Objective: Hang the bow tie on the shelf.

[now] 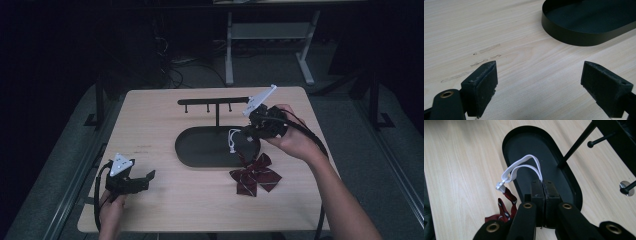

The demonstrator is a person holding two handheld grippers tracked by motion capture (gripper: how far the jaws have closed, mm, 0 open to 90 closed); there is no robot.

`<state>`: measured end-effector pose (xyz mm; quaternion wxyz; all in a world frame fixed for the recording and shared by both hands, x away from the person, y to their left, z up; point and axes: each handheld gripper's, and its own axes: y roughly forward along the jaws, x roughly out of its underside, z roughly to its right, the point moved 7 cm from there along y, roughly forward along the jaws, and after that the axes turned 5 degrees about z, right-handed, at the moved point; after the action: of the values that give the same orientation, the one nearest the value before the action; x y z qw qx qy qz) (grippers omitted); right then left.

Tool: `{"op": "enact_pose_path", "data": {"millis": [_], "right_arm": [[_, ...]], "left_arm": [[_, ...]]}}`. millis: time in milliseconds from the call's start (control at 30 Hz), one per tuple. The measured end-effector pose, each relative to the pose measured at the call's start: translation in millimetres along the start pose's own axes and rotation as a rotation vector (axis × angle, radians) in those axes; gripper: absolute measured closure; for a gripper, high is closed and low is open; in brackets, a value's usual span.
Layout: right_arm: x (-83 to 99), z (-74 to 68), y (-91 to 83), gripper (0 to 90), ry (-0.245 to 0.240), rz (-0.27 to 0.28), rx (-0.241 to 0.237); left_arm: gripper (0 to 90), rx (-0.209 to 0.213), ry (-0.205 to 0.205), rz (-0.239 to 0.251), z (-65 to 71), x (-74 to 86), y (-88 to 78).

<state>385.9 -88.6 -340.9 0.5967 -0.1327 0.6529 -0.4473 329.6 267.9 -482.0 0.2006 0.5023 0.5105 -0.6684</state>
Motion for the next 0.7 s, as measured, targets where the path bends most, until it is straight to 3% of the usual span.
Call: {"op": "enact_pose_path", "data": {"millis": [467, 533, 700], "right_arm": [[-12.0, 7.2, 0.7, 88.3, -0.028, 0.009, 0.001], [-13.5, 6.0, 0.2, 88.3, 0.000, 0.005, -0.002], [-14.9, 9.3, 2.8, 88.3, 0.000, -0.001, 0.002]], "left_arm": [[13.5, 0.000, 0.002, 0.001, -0.4, -0.2, -0.4], [13.6, 0.000, 0.004, 0.002, -0.5, -0.3, -0.5], [13.5, 0.000, 0.003, 0.000, -0.6, -0.2, -0.4]]}}
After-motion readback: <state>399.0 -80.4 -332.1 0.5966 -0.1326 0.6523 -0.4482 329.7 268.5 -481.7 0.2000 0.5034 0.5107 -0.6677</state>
